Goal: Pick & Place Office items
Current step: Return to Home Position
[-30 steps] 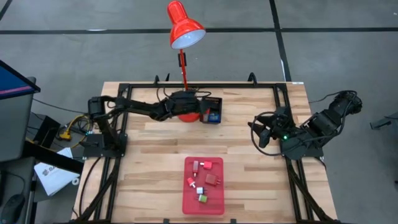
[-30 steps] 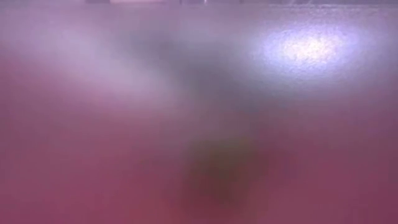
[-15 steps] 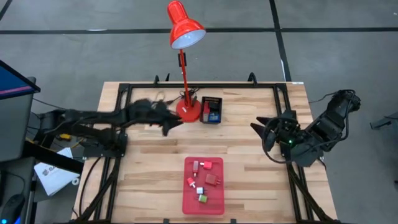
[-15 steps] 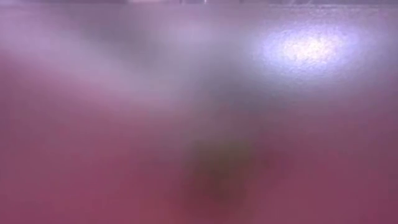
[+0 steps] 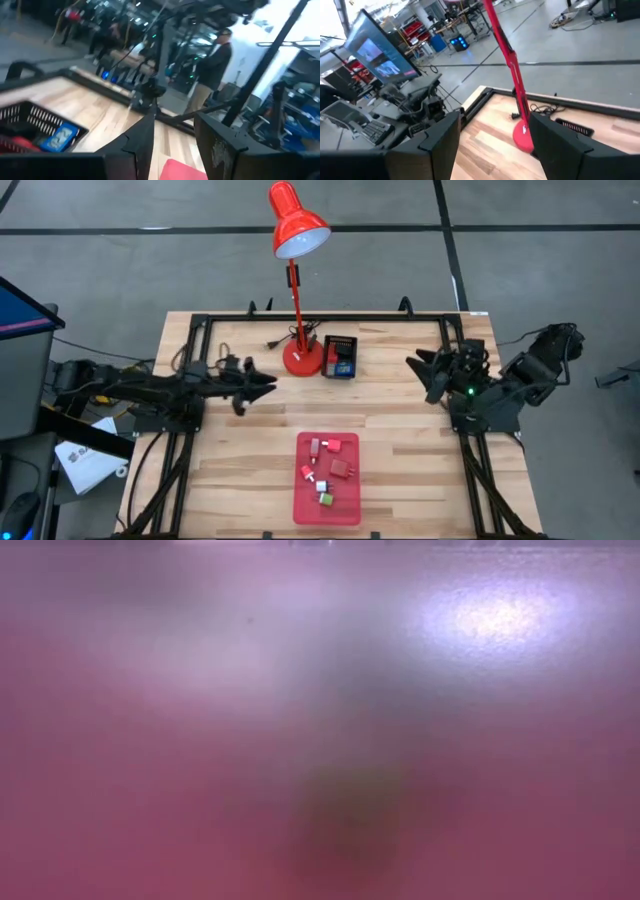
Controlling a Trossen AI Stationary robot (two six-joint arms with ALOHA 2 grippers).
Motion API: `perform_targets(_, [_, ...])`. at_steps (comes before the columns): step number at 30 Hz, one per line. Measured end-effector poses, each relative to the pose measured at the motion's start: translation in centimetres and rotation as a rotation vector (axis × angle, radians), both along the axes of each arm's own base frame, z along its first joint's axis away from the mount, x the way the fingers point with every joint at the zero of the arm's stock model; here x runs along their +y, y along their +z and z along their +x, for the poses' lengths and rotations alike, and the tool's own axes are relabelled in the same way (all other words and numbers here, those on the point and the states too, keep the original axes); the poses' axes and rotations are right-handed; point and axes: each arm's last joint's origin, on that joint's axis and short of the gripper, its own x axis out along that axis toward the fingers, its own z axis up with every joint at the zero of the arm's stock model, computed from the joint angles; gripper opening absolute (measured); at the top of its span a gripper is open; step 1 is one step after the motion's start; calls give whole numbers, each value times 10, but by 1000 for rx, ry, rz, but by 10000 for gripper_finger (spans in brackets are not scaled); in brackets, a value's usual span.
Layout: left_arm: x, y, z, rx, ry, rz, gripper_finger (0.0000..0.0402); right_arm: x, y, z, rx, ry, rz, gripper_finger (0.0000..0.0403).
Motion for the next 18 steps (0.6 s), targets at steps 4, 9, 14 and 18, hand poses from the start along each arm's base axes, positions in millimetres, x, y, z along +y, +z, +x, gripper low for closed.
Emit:
perform_targets(4, [-2,-10,-30,-68,38,25,129,-2,15,1,-11,13,-38,229])
perform_targets(9, [-3,-26,-50,-73,45,20,123,0,21,3,-12,32,-78,229])
perform_targets(14, [-6,-32,-58,8,2,91,121,0,17,2,7,29,-78,229])
perform_targets(18, [-6,-35,-67,49,6,130,121,2,14,-2,18,45,-72,229])
